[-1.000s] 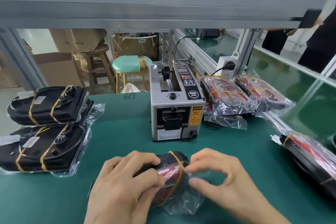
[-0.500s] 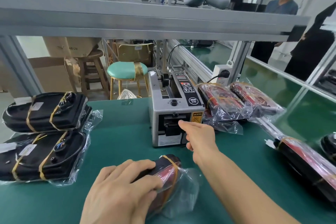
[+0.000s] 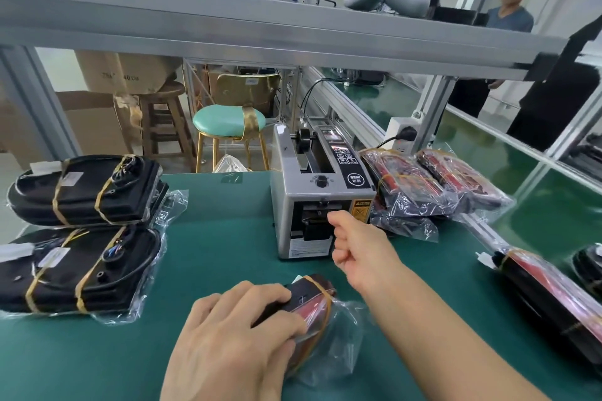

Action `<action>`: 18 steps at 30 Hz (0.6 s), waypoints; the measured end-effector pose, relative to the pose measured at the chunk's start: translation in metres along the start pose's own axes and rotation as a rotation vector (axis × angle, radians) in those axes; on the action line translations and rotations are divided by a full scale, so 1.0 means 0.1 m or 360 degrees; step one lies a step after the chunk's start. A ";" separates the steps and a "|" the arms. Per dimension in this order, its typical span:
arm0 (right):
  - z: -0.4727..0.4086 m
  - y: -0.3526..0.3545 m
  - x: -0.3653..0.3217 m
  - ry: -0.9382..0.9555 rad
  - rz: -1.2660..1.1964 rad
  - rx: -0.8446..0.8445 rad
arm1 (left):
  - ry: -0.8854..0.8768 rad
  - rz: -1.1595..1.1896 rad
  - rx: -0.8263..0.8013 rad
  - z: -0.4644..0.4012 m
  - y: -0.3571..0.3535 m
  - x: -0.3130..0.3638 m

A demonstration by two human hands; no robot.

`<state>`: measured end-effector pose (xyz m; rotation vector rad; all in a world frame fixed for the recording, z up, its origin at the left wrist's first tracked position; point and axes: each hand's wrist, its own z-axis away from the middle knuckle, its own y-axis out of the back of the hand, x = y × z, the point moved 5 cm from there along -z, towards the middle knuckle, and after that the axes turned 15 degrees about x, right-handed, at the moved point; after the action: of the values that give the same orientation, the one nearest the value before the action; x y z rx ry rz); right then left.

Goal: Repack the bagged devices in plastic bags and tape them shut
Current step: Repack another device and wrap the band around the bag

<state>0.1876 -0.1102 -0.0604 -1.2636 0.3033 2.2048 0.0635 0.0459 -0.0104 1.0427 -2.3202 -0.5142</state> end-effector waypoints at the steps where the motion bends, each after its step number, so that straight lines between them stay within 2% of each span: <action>1: 0.05 0.06 -0.02 0.0017 0.0043 -0.0082 | 0.0004 0.0000 0.0006 0.00 0.00 -0.01; 6: 0.47 0.39 -0.13 0.0433 0.0523 -0.0394 | 0.0063 -0.0017 0.0046 0.00 0.02 -0.02; 9: 0.68 0.41 -0.03 0.0465 0.0513 -0.0634 | 0.0085 -0.0075 0.0039 -0.01 0.03 0.01; 18: 0.74 0.40 0.23 0.0429 0.0316 -0.0616 | 0.0144 -0.0118 0.0078 0.05 0.02 0.04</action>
<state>0.1023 -0.1004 -0.0440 -1.8168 0.1085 2.3338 0.0570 0.0450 -0.0123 1.1547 -2.2316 -0.4316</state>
